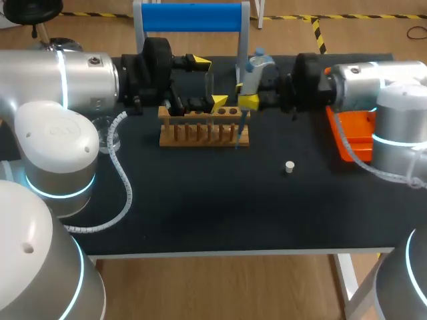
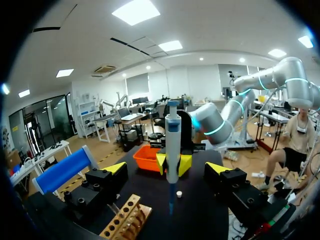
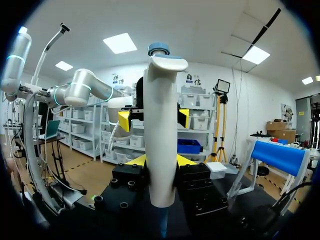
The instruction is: Invert the test tube, pick up the pipette, mount the tip to pipette, aspirate from beaker and dispense into the tube, eject the tip, return the pipette, and cap with the stopper.
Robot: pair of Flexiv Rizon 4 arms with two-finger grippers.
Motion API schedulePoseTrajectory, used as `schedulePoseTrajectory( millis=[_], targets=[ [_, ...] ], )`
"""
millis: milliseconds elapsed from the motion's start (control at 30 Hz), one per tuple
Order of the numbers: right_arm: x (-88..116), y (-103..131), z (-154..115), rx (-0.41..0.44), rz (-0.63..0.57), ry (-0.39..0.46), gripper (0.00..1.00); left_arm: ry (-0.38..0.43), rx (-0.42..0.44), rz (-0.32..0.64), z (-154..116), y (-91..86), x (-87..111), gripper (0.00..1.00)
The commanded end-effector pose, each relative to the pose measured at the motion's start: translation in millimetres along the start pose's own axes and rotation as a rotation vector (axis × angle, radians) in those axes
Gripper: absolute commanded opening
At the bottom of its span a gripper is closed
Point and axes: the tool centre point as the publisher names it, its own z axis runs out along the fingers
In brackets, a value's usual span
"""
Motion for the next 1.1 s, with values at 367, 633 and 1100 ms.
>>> schedulePoseTrajectory(
  millis=[367, 633, 1100],
  targets=[
    [-12.0, 20.9, -105.3, 0.038, -0.047, 0.0, 0.0, 0.0, 0.003, 0.001, -1.0, 0.9, 0.2, 1.0],
    [-15.5, 29.1, -149.6, 0.058, -0.053, -0.003, 0.0, 0.0, 0.003, 0.001, -1.0, 0.9, 0.2, 1.0],
    [-25.1, 44.8, -227.8, 0.08, -0.036, -0.045, 0.0, 0.0, 0.003, 0.001, -1.0, 0.9, 0.2, 1.0]
  ],
)
